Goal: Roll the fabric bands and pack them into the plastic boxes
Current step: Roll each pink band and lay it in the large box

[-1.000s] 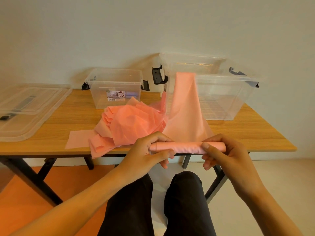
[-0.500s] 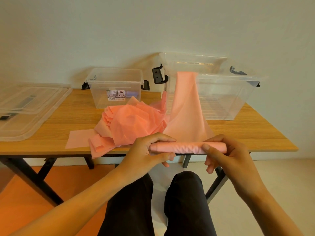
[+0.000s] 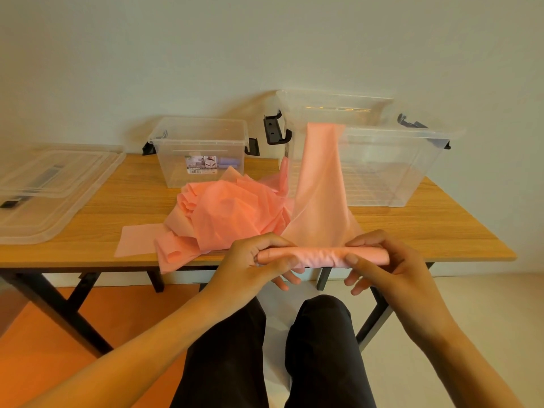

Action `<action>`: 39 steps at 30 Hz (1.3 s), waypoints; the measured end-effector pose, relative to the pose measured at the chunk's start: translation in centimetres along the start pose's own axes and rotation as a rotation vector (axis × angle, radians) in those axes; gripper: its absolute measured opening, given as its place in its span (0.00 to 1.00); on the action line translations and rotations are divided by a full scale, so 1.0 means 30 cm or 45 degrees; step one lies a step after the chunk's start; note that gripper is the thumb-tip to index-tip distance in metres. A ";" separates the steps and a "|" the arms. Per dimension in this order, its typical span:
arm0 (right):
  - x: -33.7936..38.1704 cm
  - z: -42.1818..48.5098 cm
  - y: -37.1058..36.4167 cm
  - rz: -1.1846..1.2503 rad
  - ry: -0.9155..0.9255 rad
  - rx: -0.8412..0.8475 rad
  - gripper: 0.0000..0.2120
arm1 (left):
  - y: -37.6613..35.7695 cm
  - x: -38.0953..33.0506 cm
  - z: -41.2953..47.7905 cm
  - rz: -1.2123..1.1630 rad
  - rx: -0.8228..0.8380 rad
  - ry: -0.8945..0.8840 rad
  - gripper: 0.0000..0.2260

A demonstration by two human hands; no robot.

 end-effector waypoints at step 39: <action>-0.003 -0.005 -0.017 -0.065 -0.015 0.023 0.15 | -0.001 0.010 -0.005 -0.053 -0.023 -0.049 0.10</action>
Point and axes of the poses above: each hand's wrist, its own z-axis towards the middle knuckle, its own y-axis out of the back of the hand, x = y × z, the point moved 5 cm from there along z, towards the middle knuckle, and after that the axes turned 8 degrees about -x, right-handed, at the moved point
